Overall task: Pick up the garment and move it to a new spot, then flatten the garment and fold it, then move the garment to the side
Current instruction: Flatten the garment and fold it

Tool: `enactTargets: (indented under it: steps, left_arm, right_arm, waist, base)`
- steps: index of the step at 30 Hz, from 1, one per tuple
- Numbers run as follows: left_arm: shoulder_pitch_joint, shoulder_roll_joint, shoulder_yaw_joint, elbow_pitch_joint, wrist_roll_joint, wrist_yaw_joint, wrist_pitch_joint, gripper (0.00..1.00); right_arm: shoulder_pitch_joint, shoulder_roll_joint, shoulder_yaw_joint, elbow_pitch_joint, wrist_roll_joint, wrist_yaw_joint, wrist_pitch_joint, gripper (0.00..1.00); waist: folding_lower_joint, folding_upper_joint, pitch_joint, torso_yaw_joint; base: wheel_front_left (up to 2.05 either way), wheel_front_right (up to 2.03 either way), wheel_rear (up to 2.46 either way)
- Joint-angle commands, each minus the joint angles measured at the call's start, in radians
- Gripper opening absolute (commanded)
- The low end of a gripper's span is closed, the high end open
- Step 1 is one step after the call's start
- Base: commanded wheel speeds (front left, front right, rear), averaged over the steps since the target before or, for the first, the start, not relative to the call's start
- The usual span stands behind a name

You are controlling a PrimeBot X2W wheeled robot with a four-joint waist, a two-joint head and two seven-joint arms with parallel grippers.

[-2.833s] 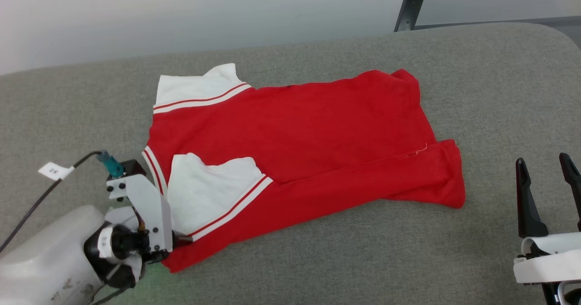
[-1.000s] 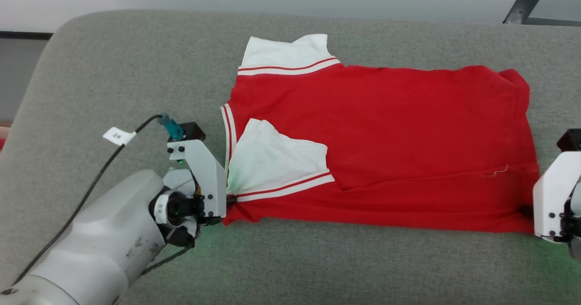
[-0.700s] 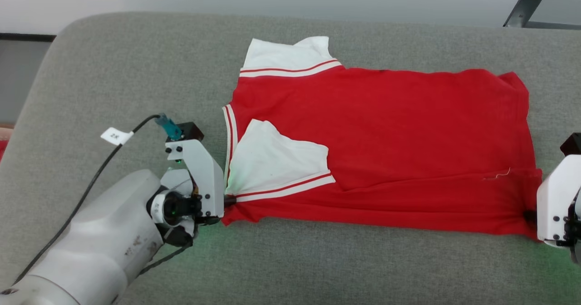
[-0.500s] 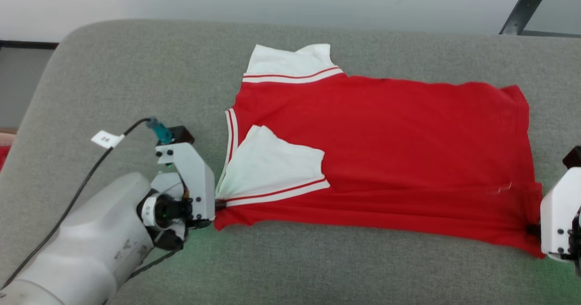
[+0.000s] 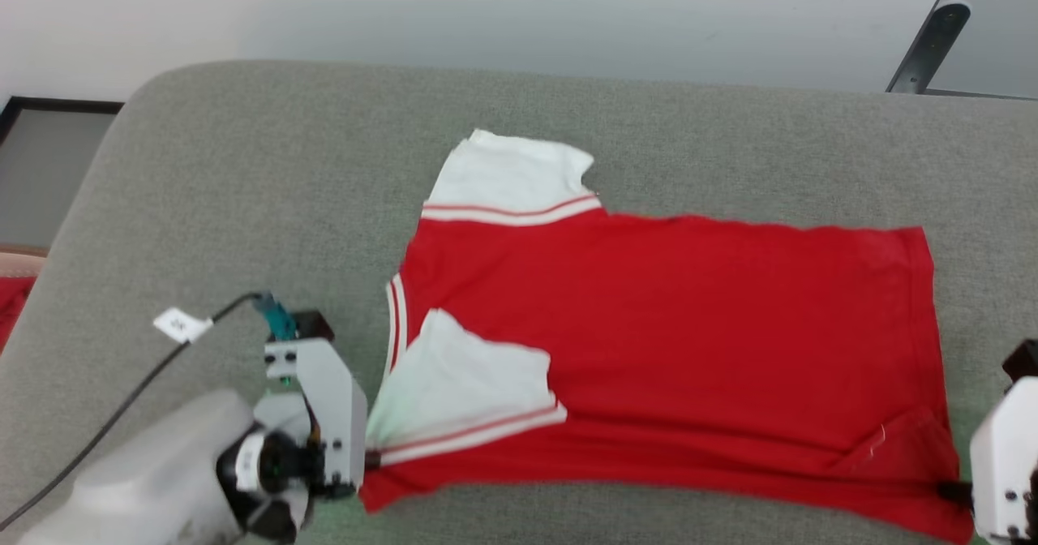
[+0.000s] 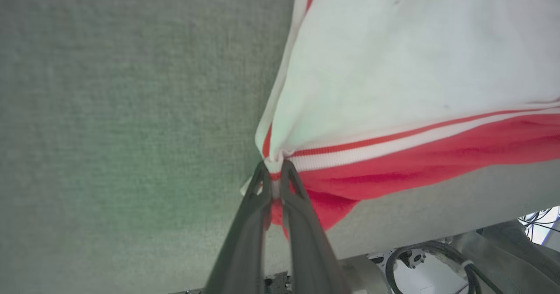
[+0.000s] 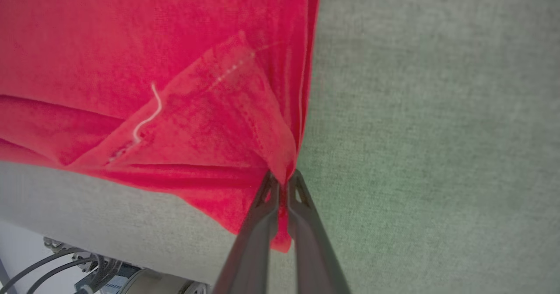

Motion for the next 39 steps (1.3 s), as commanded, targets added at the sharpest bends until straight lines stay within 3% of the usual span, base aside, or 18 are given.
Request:
enactTargets:
  steps: [1,7,11,14,15,16,17,18,26,30,33,39]
  left_arm:
    - [0.043,0.025,-0.018,-0.017,0.003,0.025,0.014,0.0]
    - [0.092,0.081,-0.025,-0.166,0.006,0.094,-0.002,0.0]
    - [0.107,0.074,-0.034,-0.182,0.016,0.101,-0.012,0.0]
    - [0.106,0.056,-0.041,-0.169,0.028,0.097,-0.016,0.33]
    - [0.098,0.053,-0.046,-0.164,0.04,0.098,-0.015,0.49]
    - [0.091,0.049,-0.047,-0.159,0.041,0.099,-0.015,1.0]
    - [0.087,0.046,-0.045,-0.157,0.04,0.102,-0.012,1.0]
    - [0.078,0.046,-0.047,-0.157,0.05,0.104,-0.011,1.0]
    - [0.037,0.086,-0.04,-0.199,0.085,0.111,-0.014,1.0]
    - [0.016,0.107,-0.009,-0.231,0.108,0.12,-0.07,1.0]
    - [-0.004,0.11,0.02,-0.249,0.139,0.101,-0.15,1.0]
    - [-0.052,0.105,0.07,-0.223,0.203,0.019,-0.298,1.0]
  right_arm:
    - [0.025,-0.006,-0.013,-0.015,0.007,-0.001,0.008,0.0]
    - [0.092,0.007,-0.035,-0.076,0.024,-0.001,0.03,0.0]
    - [0.097,0.022,-0.016,-0.069,0.007,-0.001,0.008,0.0]
    - [0.086,0.029,0.005,-0.053,-0.004,-0.001,-0.016,0.0]
    - [0.084,0.032,0.015,-0.049,-0.006,-0.001,-0.023,0.0]
    - [0.081,0.033,0.02,-0.047,-0.007,-0.001,-0.033,0.21]
    - [0.078,0.031,0.025,-0.044,-0.009,-0.001,-0.043,0.44]
    - [0.076,0.028,0.03,-0.04,-0.012,-0.001,-0.052,1.0]
    - [0.086,0.003,0.035,-0.046,0.002,-0.001,-0.101,1.0]
    - [0.096,-0.012,0.042,-0.104,0.011,-0.001,-0.172,1.0]
    - [0.107,-0.031,0.059,-0.163,0.023,-0.001,-0.284,1.0]
    - [0.136,-0.12,0.177,-0.252,-0.033,-0.001,-0.717,1.0]
  waist:
    - [0.0,-0.0001,-0.001,0.0]
    - [0.0,-0.0001,-0.001,-0.007]
    - [0.0,-0.0001,-0.007,-0.017]
    - [0.0,-0.0001,-0.016,-0.022]
    - [0.0,-0.0001,-0.019,-0.023]
    - [0.0,-0.0001,-0.023,-0.024]
    - [0.0,-0.0001,-0.027,-0.025]
    - [0.0,-0.0001,-0.032,-0.026]
    - [0.0,-0.0001,-0.078,-0.031]
    - [0.0,-0.0001,-0.092,-0.036]
    - [0.0,-0.0001,-0.094,-0.041]
    - [0.0,-0.0001,-0.076,-0.077]
  base:
    - [0.0,0.0,0.0]
    - [0.0,0.0,0.0]
    - [0.0,0.0,0.0]
    - [0.0,0.0,0.0]
    - [0.0,0.0,0.0]
    - [0.0,0.0,0.0]
    - [0.0,0.0,0.0]
    - [0.0,0.0,0.0]
    - [0.0,0.0,0.0]
    - [0.0,0.0,0.0]
    - [0.0,0.0,0.0]
    - [0.0,0.0,0.0]
